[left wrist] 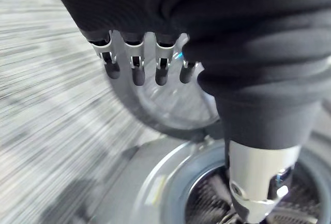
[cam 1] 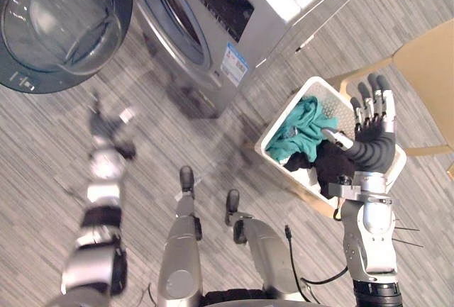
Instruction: Pick up the laundry basket with both hands and put the clothes into the washing machine.
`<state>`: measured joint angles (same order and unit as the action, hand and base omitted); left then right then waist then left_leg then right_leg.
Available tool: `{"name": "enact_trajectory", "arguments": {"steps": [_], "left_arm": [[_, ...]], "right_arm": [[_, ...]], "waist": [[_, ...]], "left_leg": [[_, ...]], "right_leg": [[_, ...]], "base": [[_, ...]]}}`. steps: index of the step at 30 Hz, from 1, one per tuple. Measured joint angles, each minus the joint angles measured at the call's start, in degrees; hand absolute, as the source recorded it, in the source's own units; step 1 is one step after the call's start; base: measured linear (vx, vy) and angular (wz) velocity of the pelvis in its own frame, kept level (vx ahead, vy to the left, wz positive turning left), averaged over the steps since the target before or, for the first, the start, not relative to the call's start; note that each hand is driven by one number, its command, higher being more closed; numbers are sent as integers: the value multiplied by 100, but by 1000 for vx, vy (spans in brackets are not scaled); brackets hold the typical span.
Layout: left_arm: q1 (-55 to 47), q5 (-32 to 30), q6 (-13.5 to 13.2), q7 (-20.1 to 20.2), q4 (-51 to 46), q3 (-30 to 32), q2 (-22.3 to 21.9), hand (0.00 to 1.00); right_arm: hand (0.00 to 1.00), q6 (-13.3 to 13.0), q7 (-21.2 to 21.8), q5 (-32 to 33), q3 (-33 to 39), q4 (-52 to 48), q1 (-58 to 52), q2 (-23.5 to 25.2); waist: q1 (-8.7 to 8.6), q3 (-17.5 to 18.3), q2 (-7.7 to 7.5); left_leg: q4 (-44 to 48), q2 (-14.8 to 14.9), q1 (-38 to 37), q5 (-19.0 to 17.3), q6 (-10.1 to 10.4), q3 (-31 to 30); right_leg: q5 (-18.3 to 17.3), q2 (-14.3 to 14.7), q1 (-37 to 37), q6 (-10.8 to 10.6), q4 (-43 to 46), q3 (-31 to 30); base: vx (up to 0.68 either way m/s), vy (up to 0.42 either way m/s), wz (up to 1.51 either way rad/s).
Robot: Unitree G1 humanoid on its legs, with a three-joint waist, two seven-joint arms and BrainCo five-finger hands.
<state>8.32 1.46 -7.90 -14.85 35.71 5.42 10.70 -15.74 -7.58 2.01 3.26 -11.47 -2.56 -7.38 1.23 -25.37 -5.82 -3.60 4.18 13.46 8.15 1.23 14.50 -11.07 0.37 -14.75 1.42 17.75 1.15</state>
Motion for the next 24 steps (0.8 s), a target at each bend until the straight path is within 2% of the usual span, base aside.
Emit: {"name": "enact_trajectory", "arguments": {"steps": [1,2,3,4,5,6,8,9,11,12,13,14,15,16,17,18,19,21,24], "left_arm": [[-143,-6,0,33,102,-61,-97,0],[-473,-17,1,125,266,-96,-230,0],[-780,-85,2,155,366,-93,-303,0],[-912,-144,-6,202,433,-93,-330,0],[-1117,-222,-14,241,584,-93,-339,0],[-1251,-262,-7,258,840,-88,-333,0],[-1310,-360,8,336,1111,-98,-365,0],[-1345,-444,6,404,1184,-137,-404,0],[-1347,-449,3,489,1209,-156,-446,0],[-1350,-452,5,486,1215,-210,-529,0],[-1349,-451,1,490,1211,-318,-559,0],[-1342,-451,-9,493,1213,-412,-569,0],[-1333,-445,-32,492,1210,-433,-583,0],[-1326,-445,-47,491,1209,-467,-591,0],[-1326,-445,-73,491,1213,-511,-591,0],[-1341,-444,-80,493,1272,-536,-610,0],[-1357,-430,-93,495,1427,-531,-646,0],[-1324,-438,-101,485,1461,-543,-575,0],[-1283,-438,-124,487,1503,-577,-520,0]], "right_arm": [[0,53,-2,-116,1,149,-29,-13],[0,176,3,-361,-33,481,-63,-48],[0,281,6,-615,-132,706,-144,-114],[0,293,4,-758,-163,800,-234,-151],[0,333,10,-984,-296,1011,-383,-208],[0,380,21,-1290,-392,1184,-488,-207],[0,425,17,-1582,-390,1341,-698,-208],[0,513,15,-1856,-404,1477,-857,-243],[0,583,15,-2062,-465,1611,-953,-275],[0,614,11,-2190,-560,1694,-1009,-370],[0,626,12,-2244,-624,1719,-1032,-457],[0,636,13,-2315,-664,1745,-1005,-507],[0,644,6,-2390,-681,1821,-901,-517],[0,682,0,-2443,-731,1992,-725,-526],[0,723,3,-2496,-747,2175,-559,-560],[0,741,2,-2516,-754,2353,-406,-596],[0,746,-1,-2562,-801,2487,-285,-713],[0,754,2,-2632,-919,2652,-82,-649],[0,772,4,-2776,-1291,3034,364,-652]], "waist": [[-22,66,69],[-21,138,163],[-54,271,263],[-46,378,323],[-11,604,397],[-40,727,479],[-72,843,566],[-86,899,628],[-88,899,625],[-113,907,645],[-116,935,679],[-124,948,683],[-92,934,656],[-51,933,654],[-54,933,659],[-45,961,761],[-32,1026,955],[-40,1020,876],[-12,985,861]], "left_leg": [[26,-4,-75,-33,-48,63],[67,2,-359,-142,-121,273],[226,24,-549,-358,-116,499],[343,64,-585,-473,-98,626],[592,182,-623,-703,-12,847],[755,298,-721,-844,49,1046],[1027,456,-825,-1067,124,1209],[1780,772,-759,-1425,211,1292],[2715,1115,-557,-1594,147,1324],[3544,1358,-313,-1580,95,1187],[3817,1410,-233,-1545,46,1001],[4036,1383,-181,-1464,-55,752],[4244,1257,18,-1550,-60,432],[3920,1043,-18,-1744,121,128],[3450,834,-66,-1794,205,-104],[2634,617,-197,-1680,276,-396],[1843,530,-375,-1213,349,-595],[1700,356,-435,-1165,348,-466],[1532,182,-421,-1109,263,-247]], "right_leg": [[-19,-44,63,-47,-16,57],[-58,-223,209,-129,-39,478],[-189,-561,395,-98,-63,1301],[-197,-737,502,-100,-93,1734],[-73,-935,721,-226,-266,2314],[80,-834,902,-297,-428,2195],[104,-713,1079,-295,-581,2064],[102,-566,1294,-294,-712,1994],[106,-447,1498,-286,-839,1888],[112,-365,1641,-270,-891,1827],[109,-337,1681,-263,-895,1743],[115,-346,1728,-246,-918,1603],[118,-419,1787,-216,-957,1428],[123,-504,1760,-217,-897,1273],[126,-561,1742,-223,-865,1171],[145,-590,1741,-263,-844,1055],[138,-522,1690,-410,-820,888],[146,-663,1604,-531,-886,788],[217,-855,1428,-674,-927,601]], "base": [[103,16,-71],[92,10,-82],[92,16,-92],[121,22,-105],[184,-4,-109],[192,-32,-103],[184,-91,-65],[153,-96,-54],[107,-82,-46],[122,-55,-46],[103,-3,-47],[113,48,-53],[96,88,-67],[98,121,-73],[84,171,-73],[108,232,-78],[102,231,-63],[72,159,-32],[23,133,-25]]}}
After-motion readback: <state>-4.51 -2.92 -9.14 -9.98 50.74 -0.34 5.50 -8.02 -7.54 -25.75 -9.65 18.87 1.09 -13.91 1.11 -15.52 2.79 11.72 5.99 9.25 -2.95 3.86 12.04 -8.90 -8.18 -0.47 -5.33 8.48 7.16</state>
